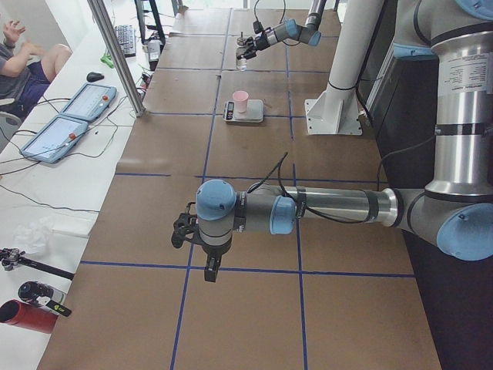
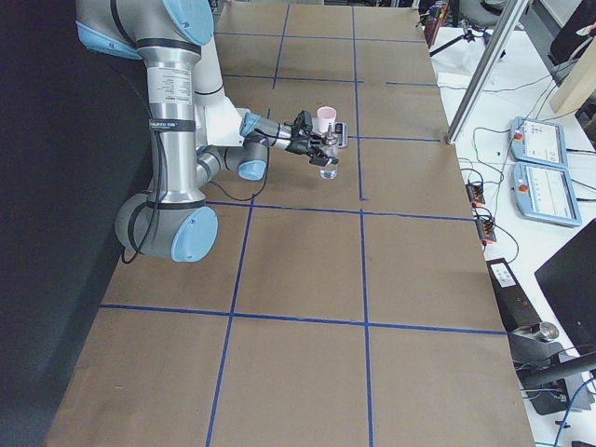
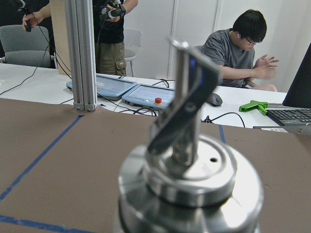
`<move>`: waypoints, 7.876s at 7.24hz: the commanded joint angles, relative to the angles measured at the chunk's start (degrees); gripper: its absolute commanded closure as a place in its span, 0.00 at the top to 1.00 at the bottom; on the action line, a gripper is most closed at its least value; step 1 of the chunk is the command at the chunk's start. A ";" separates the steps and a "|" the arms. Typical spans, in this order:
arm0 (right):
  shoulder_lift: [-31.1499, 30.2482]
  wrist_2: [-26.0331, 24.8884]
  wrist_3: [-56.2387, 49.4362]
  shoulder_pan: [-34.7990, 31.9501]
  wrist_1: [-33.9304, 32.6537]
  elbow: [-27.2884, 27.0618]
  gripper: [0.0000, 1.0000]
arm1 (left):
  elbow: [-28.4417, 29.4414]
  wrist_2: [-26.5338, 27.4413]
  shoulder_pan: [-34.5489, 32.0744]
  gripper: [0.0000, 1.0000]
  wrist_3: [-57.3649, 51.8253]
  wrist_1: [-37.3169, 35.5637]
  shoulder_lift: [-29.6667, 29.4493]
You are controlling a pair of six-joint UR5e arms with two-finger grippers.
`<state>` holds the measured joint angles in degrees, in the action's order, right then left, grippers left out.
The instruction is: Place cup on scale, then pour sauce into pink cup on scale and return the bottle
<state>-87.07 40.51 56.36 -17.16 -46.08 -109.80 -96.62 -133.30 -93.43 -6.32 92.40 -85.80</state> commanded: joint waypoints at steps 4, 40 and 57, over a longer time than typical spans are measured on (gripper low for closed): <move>11.37 -3.50 -20.64 0.81 -22.18 1.16 0.00 | 0.03 -0.03 0.09 1.00 -0.10 0.58 -0.07; 25.38 -19.52 -46.13 4.68 -34.27 13.74 0.00 | 0.03 -0.12 0.18 1.00 -0.19 0.67 -0.24; -6.93 5.86 1.91 0.30 12.07 4.97 0.00 | -0.06 -0.38 0.18 1.00 -0.19 2.17 -0.42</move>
<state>-88.67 41.37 57.59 -14.94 -33.91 -102.05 -96.68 -133.62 -93.25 -6.50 94.46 -86.21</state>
